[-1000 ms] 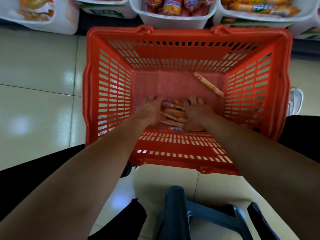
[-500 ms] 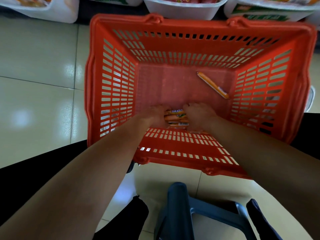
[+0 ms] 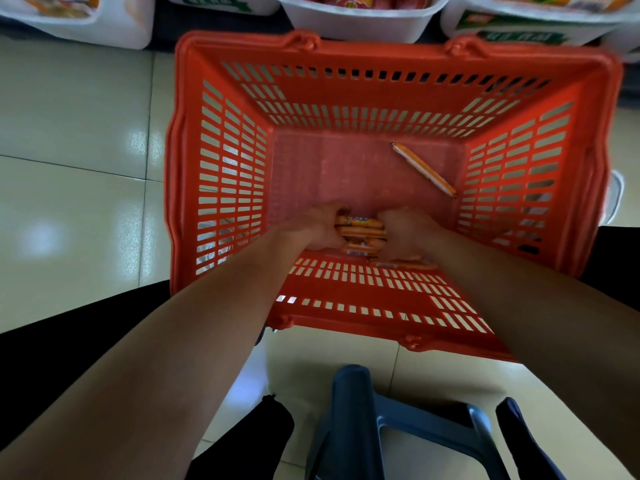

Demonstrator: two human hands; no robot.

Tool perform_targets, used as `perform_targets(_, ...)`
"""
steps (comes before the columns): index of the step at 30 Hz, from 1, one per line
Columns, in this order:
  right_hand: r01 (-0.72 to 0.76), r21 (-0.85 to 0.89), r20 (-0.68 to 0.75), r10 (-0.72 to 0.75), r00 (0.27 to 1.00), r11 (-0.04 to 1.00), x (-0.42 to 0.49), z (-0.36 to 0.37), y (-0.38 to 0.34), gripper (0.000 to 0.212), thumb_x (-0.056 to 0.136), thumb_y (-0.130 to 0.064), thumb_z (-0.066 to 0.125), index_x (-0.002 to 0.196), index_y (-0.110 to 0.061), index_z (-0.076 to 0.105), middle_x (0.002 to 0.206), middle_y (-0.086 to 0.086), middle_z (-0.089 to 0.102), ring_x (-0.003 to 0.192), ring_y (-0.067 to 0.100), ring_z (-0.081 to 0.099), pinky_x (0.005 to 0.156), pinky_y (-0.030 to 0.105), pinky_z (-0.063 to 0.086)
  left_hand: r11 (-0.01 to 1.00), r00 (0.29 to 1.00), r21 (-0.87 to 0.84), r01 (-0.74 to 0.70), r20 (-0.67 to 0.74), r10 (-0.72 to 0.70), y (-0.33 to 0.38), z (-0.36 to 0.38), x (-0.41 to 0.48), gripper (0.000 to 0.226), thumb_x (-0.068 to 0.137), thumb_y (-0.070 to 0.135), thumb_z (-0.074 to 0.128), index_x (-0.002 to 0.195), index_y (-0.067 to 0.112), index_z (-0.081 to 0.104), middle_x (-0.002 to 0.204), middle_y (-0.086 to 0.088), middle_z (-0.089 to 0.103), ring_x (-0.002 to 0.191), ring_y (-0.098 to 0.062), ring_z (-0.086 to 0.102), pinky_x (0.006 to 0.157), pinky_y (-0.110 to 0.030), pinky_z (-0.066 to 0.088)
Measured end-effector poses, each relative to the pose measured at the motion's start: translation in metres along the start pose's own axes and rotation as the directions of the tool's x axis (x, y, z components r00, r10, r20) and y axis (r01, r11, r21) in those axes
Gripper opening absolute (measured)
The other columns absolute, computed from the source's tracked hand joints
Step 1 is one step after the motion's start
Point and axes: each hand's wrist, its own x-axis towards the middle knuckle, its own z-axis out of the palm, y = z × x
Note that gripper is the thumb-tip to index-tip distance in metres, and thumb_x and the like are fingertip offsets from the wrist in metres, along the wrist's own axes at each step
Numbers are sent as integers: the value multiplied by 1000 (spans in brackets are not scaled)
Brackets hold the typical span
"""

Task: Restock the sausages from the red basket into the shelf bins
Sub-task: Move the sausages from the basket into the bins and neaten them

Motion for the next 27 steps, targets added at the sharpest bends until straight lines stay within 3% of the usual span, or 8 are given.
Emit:
perform_targets(4, -77, 70, -76, 82, 994, 995, 0, -16, 11, 50, 55, -44, 82, 96, -27, 60, 106, 0, 67, 97, 25, 63, 76, 30, 48, 999, 979, -38, 15, -204, -23, 4, -5, 2, 85, 79, 33, 78, 150, 29, 31, 144, -4, 49, 128, -26, 51, 105, -39, 44)
perform_targets(6, -121, 156, -155, 145, 977, 980, -2, -30, 17, 53, 59, -42, 85, 102, -23, 61, 107, 3, 68, 99, 26, 64, 76, 29, 47, 996, 944, -62, 65, -319, -81, 2, -10, 5, 85, 76, 35, 79, 147, 23, 34, 143, -8, 49, 127, -30, 53, 106, -41, 44)
perform_targets(8, -166, 292, -228, 237, 944, 942, -4, -45, 25, 55, 64, -37, 86, 109, -20, 62, 107, 6, 67, 98, 28, 64, 77, 29, 46, 992, 930, -58, 109, -347, -122, 1, -13, 7, 80, 75, 38, 81, 141, 17, 41, 140, -9, 52, 125, -30, 55, 105, -42, 45)
perform_targets(11, -196, 417, -320, 345, 882, 888, -5, -60, 36, 59, 67, -32, 86, 119, -18, 61, 111, 8, 66, 102, 29, 63, 76, 28, 44, 996, 978, 76, 38, -210, -21, 4, -9, 4, 65, 78, 40, 78, 136, 24, 52, 135, -4, 59, 120, -23, 58, 102, -37, 47)
perform_targets(14, -234, 391, -363, 383, 849, 890, -4, -63, 40, 62, 68, -30, 83, 124, -20, 58, 117, 9, 64, 108, 32, 62, 83, 35, 50, 975, 993, 195, -104, -32, 112, 17, 3, 3, 68, 80, 40, 77, 142, 28, 50, 143, -2, 52, 128, -22, 51, 106, -36, 43)
perform_targets(18, -288, 309, -387, 396, 833, 907, 0, -55, 43, 73, 71, -32, 82, 134, -20, 48, 133, 12, 48, 118, 39, 54, 94, 45, 49, 970, 982, 226, -95, 180, 55, 36, 20, 16, 75, 81, 42, 75, 147, 29, 41, 145, 2, 51, 128, -21, 51, 104, -43, 46)
perform_targets(23, -342, 251, -408, 419, 811, 906, 11, -49, 47, 88, 67, -36, 85, 140, -19, 40, 141, 8, 40, 128, 38, 46, 94, 52, 49, 960, 969, 233, -153, 228, 99, 53, 32, 21, 63, 83, 39, 74, 140, 26, 50, 135, 3, 56, 117, -18, 57, 95, -36, 51)
perform_targets(27, -303, 139, -419, 333, 845, 943, 18, -51, 47, 98, 64, -43, 87, 142, -18, 34, 141, 11, 41, 127, 38, 46, 96, 52, 48, 921, 958, 311, -234, 235, 164, 60, 39, 26, 53, 86, 48, 69, 131, 23, 58, 128, 2, 58, 112, -18, 57, 92, -35, 51)
